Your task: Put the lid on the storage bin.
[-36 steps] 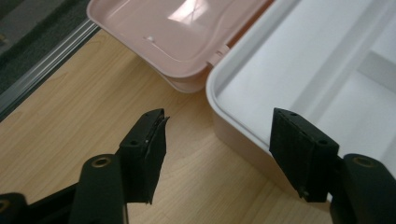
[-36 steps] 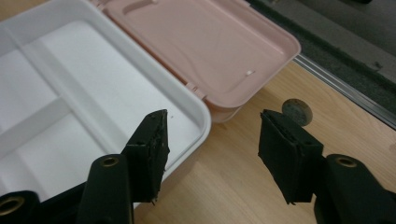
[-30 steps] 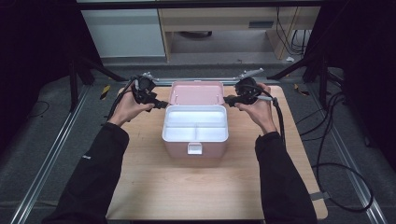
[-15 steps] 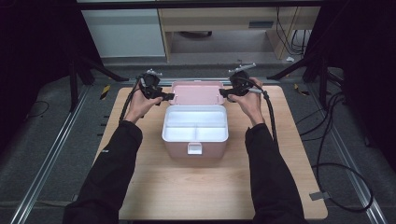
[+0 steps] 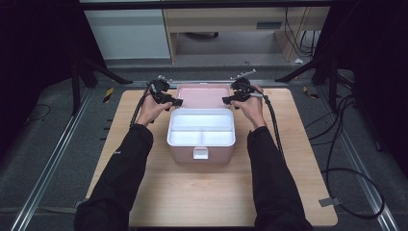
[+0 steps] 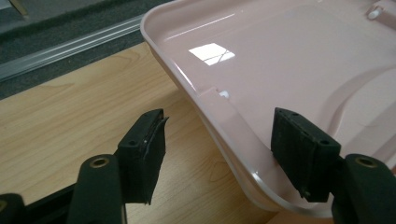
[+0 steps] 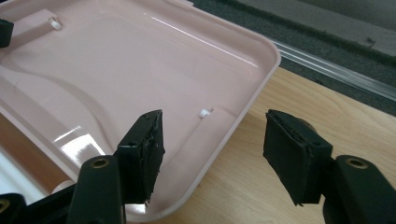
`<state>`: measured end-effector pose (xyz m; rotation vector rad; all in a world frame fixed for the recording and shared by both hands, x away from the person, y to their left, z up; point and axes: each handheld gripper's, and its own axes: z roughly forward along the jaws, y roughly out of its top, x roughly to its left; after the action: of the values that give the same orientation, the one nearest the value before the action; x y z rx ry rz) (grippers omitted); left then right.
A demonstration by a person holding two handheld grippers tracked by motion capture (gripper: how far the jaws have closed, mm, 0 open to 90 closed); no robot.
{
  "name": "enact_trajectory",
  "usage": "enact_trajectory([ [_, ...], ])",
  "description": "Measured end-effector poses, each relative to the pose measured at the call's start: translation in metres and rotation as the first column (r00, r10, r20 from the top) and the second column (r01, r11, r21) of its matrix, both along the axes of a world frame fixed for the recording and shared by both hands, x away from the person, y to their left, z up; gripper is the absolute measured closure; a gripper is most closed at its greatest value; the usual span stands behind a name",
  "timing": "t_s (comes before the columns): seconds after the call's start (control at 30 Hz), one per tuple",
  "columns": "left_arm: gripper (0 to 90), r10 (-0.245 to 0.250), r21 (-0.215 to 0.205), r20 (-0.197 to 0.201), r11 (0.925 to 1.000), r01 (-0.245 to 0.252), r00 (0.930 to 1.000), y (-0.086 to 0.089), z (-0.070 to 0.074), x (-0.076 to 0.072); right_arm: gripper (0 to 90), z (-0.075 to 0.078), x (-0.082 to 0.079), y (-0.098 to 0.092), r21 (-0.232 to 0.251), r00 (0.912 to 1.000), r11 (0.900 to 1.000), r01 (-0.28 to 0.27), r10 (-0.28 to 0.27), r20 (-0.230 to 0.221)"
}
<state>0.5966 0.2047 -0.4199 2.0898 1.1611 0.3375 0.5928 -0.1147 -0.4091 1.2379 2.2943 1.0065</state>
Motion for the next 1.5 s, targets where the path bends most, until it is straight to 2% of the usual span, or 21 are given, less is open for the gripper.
enact_trajectory([
  [0.23,40.6,-0.027,-0.017,-0.009,0.9995,0.027,0.9996,-0.007,-0.005,0.003,38.8,-0.013,0.005,0.007,0.003,0.9988,1.000,-0.016,0.016,-0.047],
  [0.43,40.6,-0.028,-0.033,-0.014,0.9991,0.028,0.9995,-0.006,-0.005,0.003,38.3,-0.017,0.008,0.005,0.043,0.9984,0.999,-0.007,0.010,-0.056],
  [0.63,41.7,-0.020,-0.058,-0.016,0.9981,0.019,0.9997,-0.004,-0.001,0.003,40.0,-0.016,0.009,0.005,0.047,0.9990,0.999,-0.004,0.006,-0.044],
  [0.83,42.4,-0.022,-0.067,0.021,0.9975,0.023,0.9995,-0.002,0.007,0.001,42.2,-0.009,0.007,0.004,0.059,0.9999,0.998,0.008,-0.007,-0.014],
  [1.03,42.3,-0.032,-0.015,0.062,0.9993,0.033,0.9976,-0.006,0.029,-0.003,44.7,0.006,0.002,0.000,0.103,0.9991,0.995,0.011,-0.015,0.040],
  [1.17,43.4,-0.031,-0.013,0.091,0.9994,0.032,0.9954,-0.007,0.039,-0.010,45.0,0.017,-0.003,-0.004,0.138,0.9976,0.990,0.005,-0.015,0.068],
  [1.33,44.3,-0.044,-0.002,0.116,0.9990,0.045,0.9923,-0.005,0.052,-0.019,44.9,0.029,-0.012,-0.002,0.122,0.9938,0.993,0.000,-0.014,0.111],
  [1.4,44.9,-0.048,-0.018,0.122,0.9986,0.051,0.9914,-0.002,0.058,-0.023,45.0,0.035,-0.016,-0.002,0.129,0.9924,0.992,-0.002,-0.014,0.122],
  [1.5,45.4,-0.055,-0.017,0.129,0.9982,0.058,0.9902,0.000,0.063,-0.028,45.7,0.043,-0.021,-0.002,0.141,0.9897,0.990,-0.008,-0.012,0.143],
])
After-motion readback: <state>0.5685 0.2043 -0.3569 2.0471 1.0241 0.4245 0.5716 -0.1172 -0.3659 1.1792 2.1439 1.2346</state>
